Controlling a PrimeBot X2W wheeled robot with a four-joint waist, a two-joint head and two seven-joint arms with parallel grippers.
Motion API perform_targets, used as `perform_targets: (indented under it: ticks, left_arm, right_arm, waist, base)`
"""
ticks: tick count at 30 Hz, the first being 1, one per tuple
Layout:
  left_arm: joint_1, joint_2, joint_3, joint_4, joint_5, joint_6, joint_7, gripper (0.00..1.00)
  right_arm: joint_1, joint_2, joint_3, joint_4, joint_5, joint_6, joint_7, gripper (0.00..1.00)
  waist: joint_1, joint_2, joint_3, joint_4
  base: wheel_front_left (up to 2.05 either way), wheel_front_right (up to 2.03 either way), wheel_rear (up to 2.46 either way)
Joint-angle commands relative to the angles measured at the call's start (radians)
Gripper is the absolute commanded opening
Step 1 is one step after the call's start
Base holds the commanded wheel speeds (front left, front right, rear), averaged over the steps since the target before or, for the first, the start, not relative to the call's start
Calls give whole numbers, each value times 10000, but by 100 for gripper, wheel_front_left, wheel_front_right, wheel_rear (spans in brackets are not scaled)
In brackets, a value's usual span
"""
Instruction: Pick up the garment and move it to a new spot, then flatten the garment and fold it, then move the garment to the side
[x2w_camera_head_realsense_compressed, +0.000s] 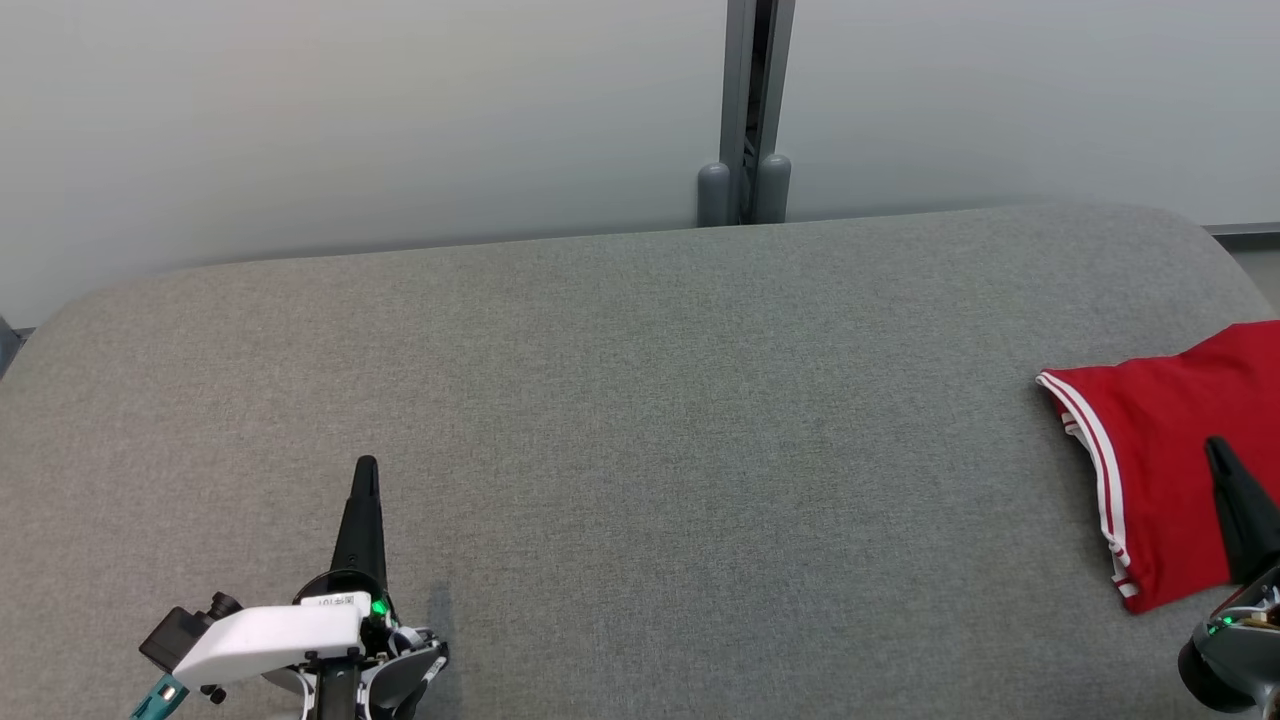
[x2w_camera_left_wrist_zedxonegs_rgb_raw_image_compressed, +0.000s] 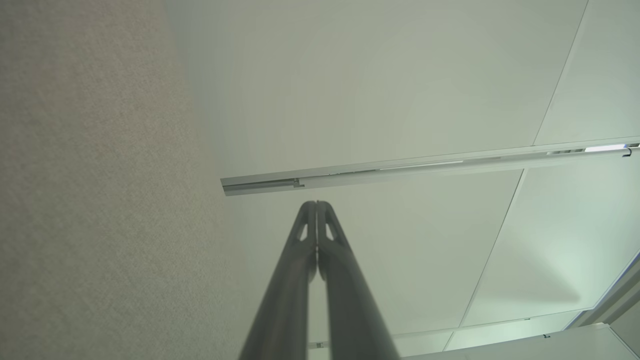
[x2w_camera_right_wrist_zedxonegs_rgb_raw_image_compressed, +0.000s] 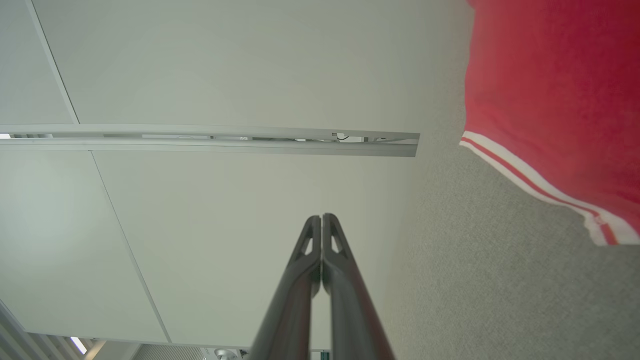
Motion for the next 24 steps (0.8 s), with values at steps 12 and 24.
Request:
perform_targets:
  ticks: [12,24]
  left_arm:
    - [-152,24,36,-6,-56,-48,2,0]
    - [-152,24,36,-7,-56,-48,2,0]
  right_arm:
    - [-70,-15,-13,0,3,0,26,0]
    - [-72,-14,-15,0,-1,0,28,0]
  waist:
    - [0,0,0,0]
    - [0,0,0,0]
  base:
    - [0,0,0]
    - [0,0,0]
